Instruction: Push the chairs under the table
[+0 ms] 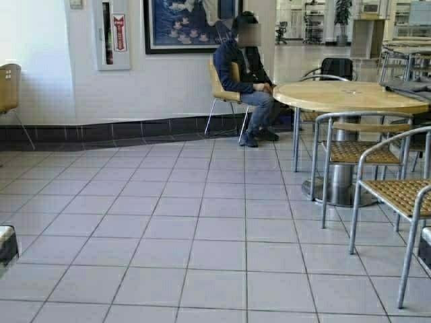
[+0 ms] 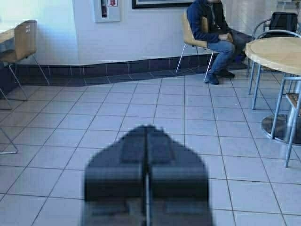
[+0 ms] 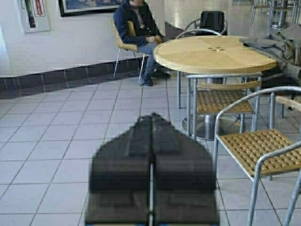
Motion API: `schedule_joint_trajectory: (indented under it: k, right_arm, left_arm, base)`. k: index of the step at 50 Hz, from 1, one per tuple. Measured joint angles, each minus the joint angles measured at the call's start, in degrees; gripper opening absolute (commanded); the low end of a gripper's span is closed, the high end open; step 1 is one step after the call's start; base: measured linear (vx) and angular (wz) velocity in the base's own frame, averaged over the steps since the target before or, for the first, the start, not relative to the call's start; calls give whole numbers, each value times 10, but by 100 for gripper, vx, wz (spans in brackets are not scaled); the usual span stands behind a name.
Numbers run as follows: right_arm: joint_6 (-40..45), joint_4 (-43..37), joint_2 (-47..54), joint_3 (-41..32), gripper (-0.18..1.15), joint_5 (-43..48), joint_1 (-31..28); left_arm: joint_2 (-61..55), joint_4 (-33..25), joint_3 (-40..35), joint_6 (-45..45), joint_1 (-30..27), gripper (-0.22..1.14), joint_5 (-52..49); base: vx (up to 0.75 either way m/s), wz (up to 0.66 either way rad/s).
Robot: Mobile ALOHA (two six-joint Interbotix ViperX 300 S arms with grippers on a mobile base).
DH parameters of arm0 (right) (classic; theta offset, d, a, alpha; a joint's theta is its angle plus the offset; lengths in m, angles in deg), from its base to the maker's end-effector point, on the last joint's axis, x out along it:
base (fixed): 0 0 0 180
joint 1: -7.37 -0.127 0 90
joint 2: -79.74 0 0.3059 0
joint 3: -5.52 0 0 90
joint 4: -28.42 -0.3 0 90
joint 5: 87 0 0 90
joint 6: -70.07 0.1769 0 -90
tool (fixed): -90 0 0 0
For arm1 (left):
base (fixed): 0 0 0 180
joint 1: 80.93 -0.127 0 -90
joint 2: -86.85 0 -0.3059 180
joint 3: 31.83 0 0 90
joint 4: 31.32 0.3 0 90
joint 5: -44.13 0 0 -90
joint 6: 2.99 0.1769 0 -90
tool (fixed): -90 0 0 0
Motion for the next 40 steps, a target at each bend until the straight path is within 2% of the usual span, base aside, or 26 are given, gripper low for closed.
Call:
schedule_joint_trajectory:
  k: [9,40]
  right_arm:
    - [8,0,0,12,4,-15,-4]
    - [11,0,0,11,4,-21,-4]
  left_arm:
    - [-2,-1,4,5,4,3,-14]
    - [-2,0,10,6,6,3,-15]
  base:
    - [2,1]
    - [14,15]
